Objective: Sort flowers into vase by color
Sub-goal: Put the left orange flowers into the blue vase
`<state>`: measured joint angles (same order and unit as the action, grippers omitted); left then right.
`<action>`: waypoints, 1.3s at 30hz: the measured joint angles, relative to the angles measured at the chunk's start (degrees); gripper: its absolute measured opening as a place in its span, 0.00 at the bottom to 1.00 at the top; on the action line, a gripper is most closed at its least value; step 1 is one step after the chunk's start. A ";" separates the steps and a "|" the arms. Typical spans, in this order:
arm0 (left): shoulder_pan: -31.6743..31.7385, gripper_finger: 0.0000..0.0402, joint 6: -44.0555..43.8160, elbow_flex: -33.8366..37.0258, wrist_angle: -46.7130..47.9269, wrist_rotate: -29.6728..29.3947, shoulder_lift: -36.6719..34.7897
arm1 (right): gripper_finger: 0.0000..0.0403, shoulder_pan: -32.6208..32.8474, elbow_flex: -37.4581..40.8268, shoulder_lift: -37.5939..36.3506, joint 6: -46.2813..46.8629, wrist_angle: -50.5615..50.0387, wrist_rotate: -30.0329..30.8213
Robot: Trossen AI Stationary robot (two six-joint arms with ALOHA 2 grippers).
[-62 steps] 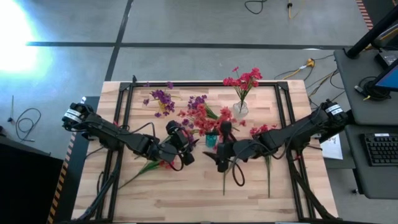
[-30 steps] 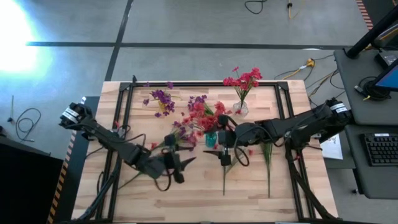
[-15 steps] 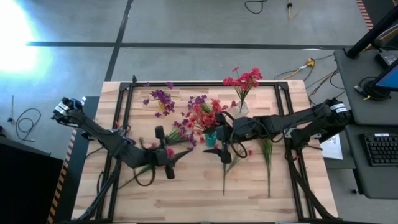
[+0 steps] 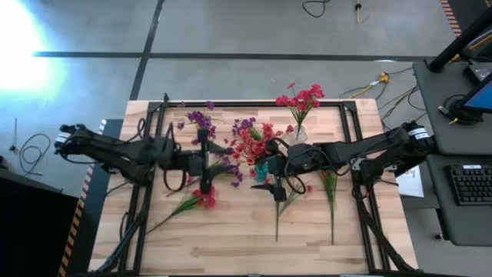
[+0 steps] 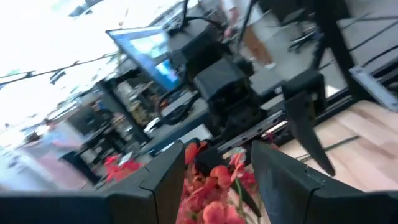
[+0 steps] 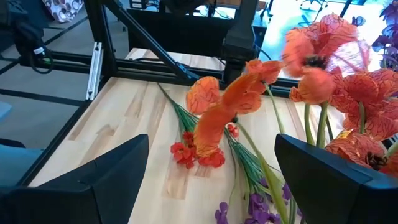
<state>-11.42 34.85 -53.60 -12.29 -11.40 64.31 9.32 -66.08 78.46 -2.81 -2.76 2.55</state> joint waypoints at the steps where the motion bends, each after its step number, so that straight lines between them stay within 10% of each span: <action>1: 1.39 0.42 -0.14 0.00 0.04 2.18 0.26 | 0.85 0.00 0.00 0.00 0.00 -0.01 0.00; 22: 12.65 0.51 11.07 -6.68 1.80 8.20 9.59 | 0.85 0.00 0.15 0.02 0.19 -1.44 -0.04; 39: 17.71 0.51 14.28 -21.47 23.63 25.11 17.17 | 0.85 0.00 0.63 0.07 -5.12 -2.53 -1.53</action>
<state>6.29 49.12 -75.07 11.34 13.71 81.48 9.32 -65.45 78.52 -7.93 -5.30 1.02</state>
